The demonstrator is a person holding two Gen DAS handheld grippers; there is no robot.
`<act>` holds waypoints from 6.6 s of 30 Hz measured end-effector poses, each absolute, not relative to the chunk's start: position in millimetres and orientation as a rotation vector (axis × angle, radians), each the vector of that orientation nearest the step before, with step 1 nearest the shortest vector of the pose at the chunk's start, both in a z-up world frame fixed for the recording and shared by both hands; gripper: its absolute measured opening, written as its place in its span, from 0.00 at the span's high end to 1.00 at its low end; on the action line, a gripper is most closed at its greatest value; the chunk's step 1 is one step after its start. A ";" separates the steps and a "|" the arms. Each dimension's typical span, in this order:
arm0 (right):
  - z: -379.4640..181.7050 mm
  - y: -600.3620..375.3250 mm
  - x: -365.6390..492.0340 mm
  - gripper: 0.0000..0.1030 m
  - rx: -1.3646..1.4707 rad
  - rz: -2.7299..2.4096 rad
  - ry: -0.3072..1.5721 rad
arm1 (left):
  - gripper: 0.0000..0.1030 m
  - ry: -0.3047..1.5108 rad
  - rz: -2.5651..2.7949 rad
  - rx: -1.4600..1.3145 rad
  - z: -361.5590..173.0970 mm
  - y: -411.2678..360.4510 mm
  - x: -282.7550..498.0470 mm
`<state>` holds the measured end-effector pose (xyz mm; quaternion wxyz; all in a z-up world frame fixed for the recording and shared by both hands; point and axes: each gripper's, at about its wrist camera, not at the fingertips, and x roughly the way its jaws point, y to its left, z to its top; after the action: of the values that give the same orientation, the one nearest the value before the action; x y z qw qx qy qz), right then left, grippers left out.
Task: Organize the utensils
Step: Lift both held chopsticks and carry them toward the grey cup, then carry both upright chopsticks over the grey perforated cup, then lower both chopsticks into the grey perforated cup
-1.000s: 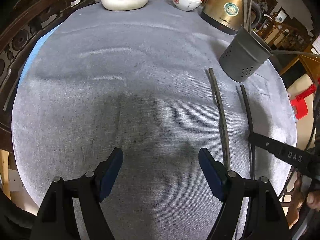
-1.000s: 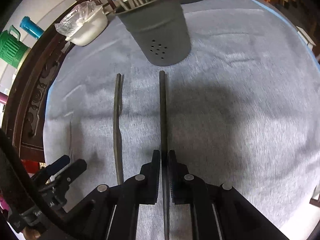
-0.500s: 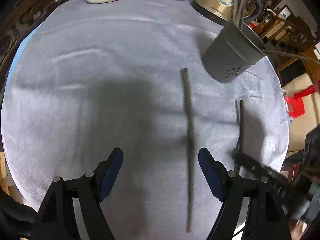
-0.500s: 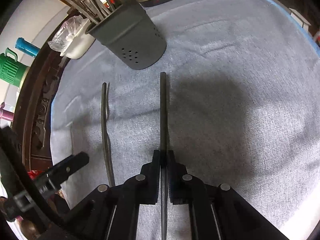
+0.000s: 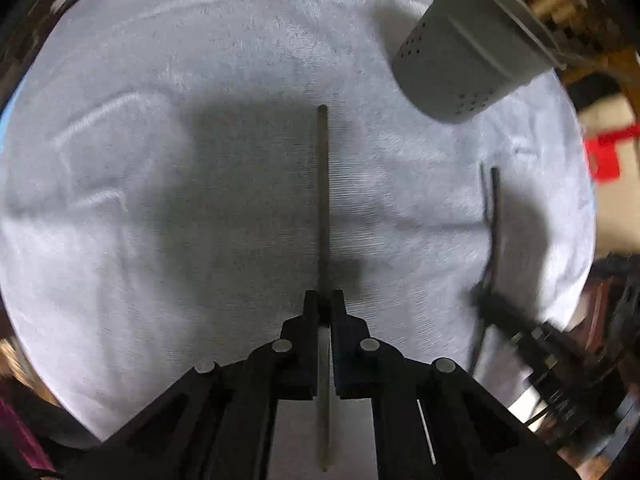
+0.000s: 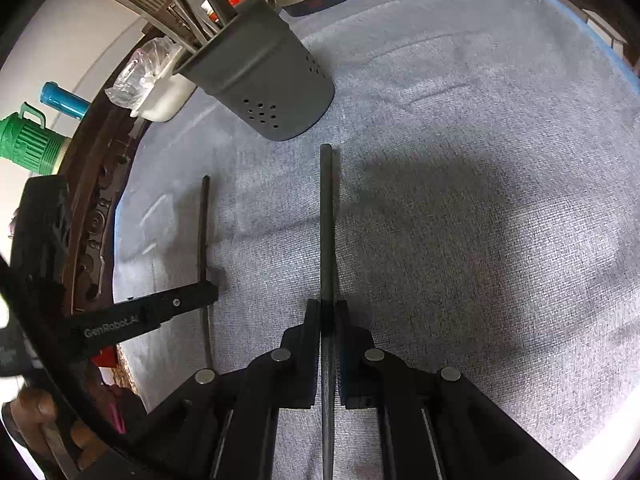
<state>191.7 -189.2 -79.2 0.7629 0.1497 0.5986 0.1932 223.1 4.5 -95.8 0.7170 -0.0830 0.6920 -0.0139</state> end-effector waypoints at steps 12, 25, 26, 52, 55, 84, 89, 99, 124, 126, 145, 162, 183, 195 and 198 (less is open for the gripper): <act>-77.9 -175.7 207.1 0.91 0.234 0.425 1.409 | 0.91 1.651 -0.098 0.008 -95.8 4.3 237.8; -76.9 -153.8 223.3 0.90 0.160 0.418 1.469 | 0.94 1.649 -0.118 -0.027 -96.7 16.8 256.0; -76.4 -151.6 223.6 0.91 0.158 0.420 1.468 | 0.94 1.647 -0.123 -0.030 -96.5 17.2 252.8; -53.0 -204.7 207.5 0.93 0.399 0.420 1.285 | 0.95 1.397 -0.070 -0.180 -33.0 78.9 193.4; -50.3 -203.7 205.9 0.93 0.410 0.424 1.265 | 0.95 1.343 -0.063 -0.203 -26.2 79.9 185.4; 21.2 -196.4 169.4 0.93 0.158 0.065 0.513 | 0.95 0.636 0.182 -0.218 25.0 101.3 145.8; 26.0 -196.5 156.3 0.93 0.129 0.075 0.496 | 0.94 0.623 0.169 -0.201 27.5 97.3 135.3; 31.5 -208.3 126.1 0.93 0.115 0.091 0.488 | 0.94 0.603 0.153 -0.188 32.4 94.3 109.4; 44.6 -221.2 110.8 0.93 0.198 0.127 0.496 | 0.95 0.566 0.139 -0.256 47.7 108.0 91.4; 45.5 -228.2 114.4 0.93 0.232 0.129 0.504 | 0.95 0.570 0.137 -0.253 48.7 106.6 93.7; 58.9 -241.3 121.6 0.93 0.341 0.188 0.522 | 0.95 0.634 0.193 -0.184 45.4 99.9 105.7; 72.1 -251.3 132.1 0.93 0.399 0.212 0.499 | 0.95 0.640 0.155 -0.208 49.7 94.8 113.2; 72.8 -257.9 146.9 0.93 0.442 0.239 0.496 | 0.95 0.650 0.140 -0.224 48.7 91.1 118.2; 101.3 -271.1 177.8 0.93 0.477 0.256 0.414 | 0.95 0.563 0.080 -0.321 94.4 90.7 151.7; 112.5 -275.2 190.3 0.93 0.491 0.269 0.384 | 0.95 0.521 0.055 -0.344 113.7 84.5 166.0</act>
<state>190.3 -275.2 112.5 0.9430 0.2406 0.1884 0.1318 166.0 84.5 113.7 0.9513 -0.1693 0.2562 0.0270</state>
